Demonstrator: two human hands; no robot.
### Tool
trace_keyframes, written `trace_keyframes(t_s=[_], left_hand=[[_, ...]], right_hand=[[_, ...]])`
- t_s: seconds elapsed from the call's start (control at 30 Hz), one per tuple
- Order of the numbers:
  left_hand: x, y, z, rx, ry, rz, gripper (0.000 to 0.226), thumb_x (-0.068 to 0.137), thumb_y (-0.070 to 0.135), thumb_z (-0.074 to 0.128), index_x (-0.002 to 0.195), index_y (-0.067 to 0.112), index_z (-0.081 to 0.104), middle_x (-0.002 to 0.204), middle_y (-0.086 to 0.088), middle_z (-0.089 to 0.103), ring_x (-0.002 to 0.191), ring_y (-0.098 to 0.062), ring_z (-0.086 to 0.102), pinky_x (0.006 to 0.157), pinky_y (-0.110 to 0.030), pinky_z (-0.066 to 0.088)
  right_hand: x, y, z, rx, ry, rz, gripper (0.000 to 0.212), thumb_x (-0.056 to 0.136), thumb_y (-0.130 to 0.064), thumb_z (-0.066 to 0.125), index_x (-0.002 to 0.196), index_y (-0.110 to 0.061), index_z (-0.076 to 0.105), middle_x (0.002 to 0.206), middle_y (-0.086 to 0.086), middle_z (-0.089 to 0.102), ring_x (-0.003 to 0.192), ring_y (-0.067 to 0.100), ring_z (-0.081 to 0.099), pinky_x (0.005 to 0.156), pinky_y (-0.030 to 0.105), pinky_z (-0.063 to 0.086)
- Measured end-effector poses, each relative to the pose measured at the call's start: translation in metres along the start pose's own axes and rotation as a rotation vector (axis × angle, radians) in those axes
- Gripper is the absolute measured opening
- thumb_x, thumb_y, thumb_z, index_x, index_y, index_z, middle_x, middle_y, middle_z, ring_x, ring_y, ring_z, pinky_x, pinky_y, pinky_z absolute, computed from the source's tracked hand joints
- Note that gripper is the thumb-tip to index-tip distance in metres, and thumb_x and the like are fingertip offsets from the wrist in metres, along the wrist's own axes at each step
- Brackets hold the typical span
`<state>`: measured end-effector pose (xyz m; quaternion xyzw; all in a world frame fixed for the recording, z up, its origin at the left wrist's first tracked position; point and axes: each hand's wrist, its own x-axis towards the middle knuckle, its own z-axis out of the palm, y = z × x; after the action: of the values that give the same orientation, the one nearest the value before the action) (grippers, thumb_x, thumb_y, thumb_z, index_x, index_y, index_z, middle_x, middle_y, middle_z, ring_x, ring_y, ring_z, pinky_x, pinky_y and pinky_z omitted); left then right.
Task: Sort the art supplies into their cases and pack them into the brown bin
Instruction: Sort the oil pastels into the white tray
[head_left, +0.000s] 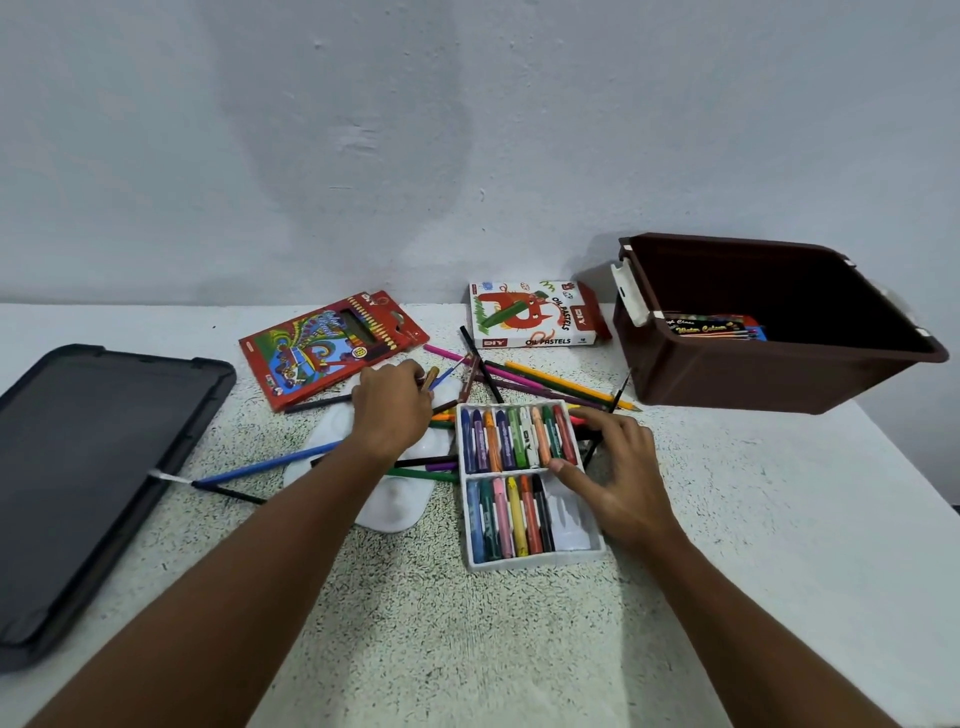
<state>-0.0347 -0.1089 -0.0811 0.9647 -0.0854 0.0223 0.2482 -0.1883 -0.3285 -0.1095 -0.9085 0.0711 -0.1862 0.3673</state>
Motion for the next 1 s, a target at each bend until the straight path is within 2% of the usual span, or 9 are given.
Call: trace_keyframes(t_s=[0.2, 0.33, 0.5, 0.6, 0.7, 0.8, 0.9, 1.0], left_hand=[[0.003, 0.006, 0.001, -0.129, -0.041, -0.149, 0.028, 0.080, 0.027, 0.068, 0.107, 0.021, 0.066, 0.105, -0.005, 0.068, 0.108, -0.031, 0.054, 0.092, -0.045, 0.045], [0.000, 0.009, 0.001, -0.196, -0.061, -0.156, 0.021, 0.075, 0.025, 0.070, 0.096, 0.024, 0.071, 0.098, -0.004, 0.070, 0.099, -0.030, 0.059, 0.086, -0.044, 0.050], [-0.002, 0.008, -0.004, -0.353, -0.033, -0.151, 0.015, 0.077, 0.025, 0.077, 0.089, 0.020, 0.070, 0.092, -0.003, 0.071, 0.092, -0.022, 0.064, 0.083, -0.042, 0.053], [-0.005, 0.007, -0.009, -0.451, -0.017, -0.125, 0.014, 0.081, 0.020, 0.075, 0.092, 0.014, 0.069, 0.084, -0.002, 0.069, 0.087, -0.021, 0.064, 0.080, -0.037, 0.053], [-0.010, 0.008, -0.017, -0.470, 0.029, -0.009, 0.014, 0.085, 0.014, 0.070, 0.098, 0.011, 0.070, 0.086, -0.002, 0.066, 0.084, -0.018, 0.062, 0.072, -0.028, 0.047], [-0.019, 0.010, -0.021, -0.389, 0.098, 0.216, 0.015, 0.085, 0.016, 0.069, 0.100, 0.017, 0.071, 0.101, -0.004, 0.062, 0.094, -0.019, 0.057, 0.079, -0.032, 0.047], [-0.041, 0.015, -0.018, -0.325, 0.065, 0.435, 0.017, 0.087, 0.016, 0.066, 0.103, 0.017, 0.071, 0.098, 0.002, 0.054, 0.098, -0.016, 0.046, 0.079, -0.027, 0.037], [-0.074, 0.025, -0.013, -0.224, 0.047, 0.714, 0.024, 0.090, 0.023, 0.054, 0.101, 0.010, 0.071, 0.098, -0.004, 0.058, 0.092, -0.020, 0.054, 0.079, -0.032, 0.048]], right_hand=[[0.001, 0.001, 0.000, -0.002, 0.002, 0.007, 0.061, 0.073, -0.066, 0.056, 0.129, -0.042, 0.046, 0.113, -0.013, 0.046, 0.112, 0.008, 0.038, 0.090, 0.031, 0.039], [0.000, 0.000, 0.001, -0.005, -0.002, 0.006, 0.062, 0.073, -0.067, 0.055, 0.129, -0.042, 0.046, 0.114, -0.011, 0.047, 0.111, 0.008, 0.038, 0.090, 0.033, 0.041], [0.000, 0.001, 0.001, -0.012, -0.011, 0.022, 0.062, 0.073, -0.067, 0.055, 0.129, -0.042, 0.046, 0.114, -0.011, 0.048, 0.112, 0.009, 0.039, 0.091, 0.036, 0.042], [0.000, 0.001, 0.001, -0.011, -0.018, 0.026, 0.061, 0.074, -0.066, 0.055, 0.129, -0.042, 0.046, 0.114, -0.012, 0.048, 0.112, 0.009, 0.040, 0.090, 0.034, 0.040], [0.001, 0.001, 0.001, 0.020, -0.009, 0.036, 0.054, 0.077, -0.058, 0.058, 0.127, -0.041, 0.049, 0.112, -0.012, 0.049, 0.110, 0.008, 0.041, 0.088, 0.031, 0.038], [0.001, -0.002, 0.000, 0.154, 0.037, 0.080, 0.041, 0.081, -0.038, 0.056, 0.121, -0.035, 0.055, 0.109, -0.010, 0.052, 0.108, 0.002, 0.044, 0.088, 0.031, 0.042], [0.003, 0.000, -0.001, 0.273, 0.085, 0.121, 0.035, 0.082, -0.027, 0.055, 0.116, -0.029, 0.059, 0.110, -0.003, 0.056, 0.107, 0.012, 0.052, 0.091, 0.039, 0.047], [0.003, 0.006, -0.001, 0.312, 0.110, 0.150, 0.034, 0.081, -0.020, 0.054, 0.113, -0.032, 0.059, 0.110, 0.001, 0.059, 0.105, 0.020, 0.057, 0.089, 0.042, 0.048]])
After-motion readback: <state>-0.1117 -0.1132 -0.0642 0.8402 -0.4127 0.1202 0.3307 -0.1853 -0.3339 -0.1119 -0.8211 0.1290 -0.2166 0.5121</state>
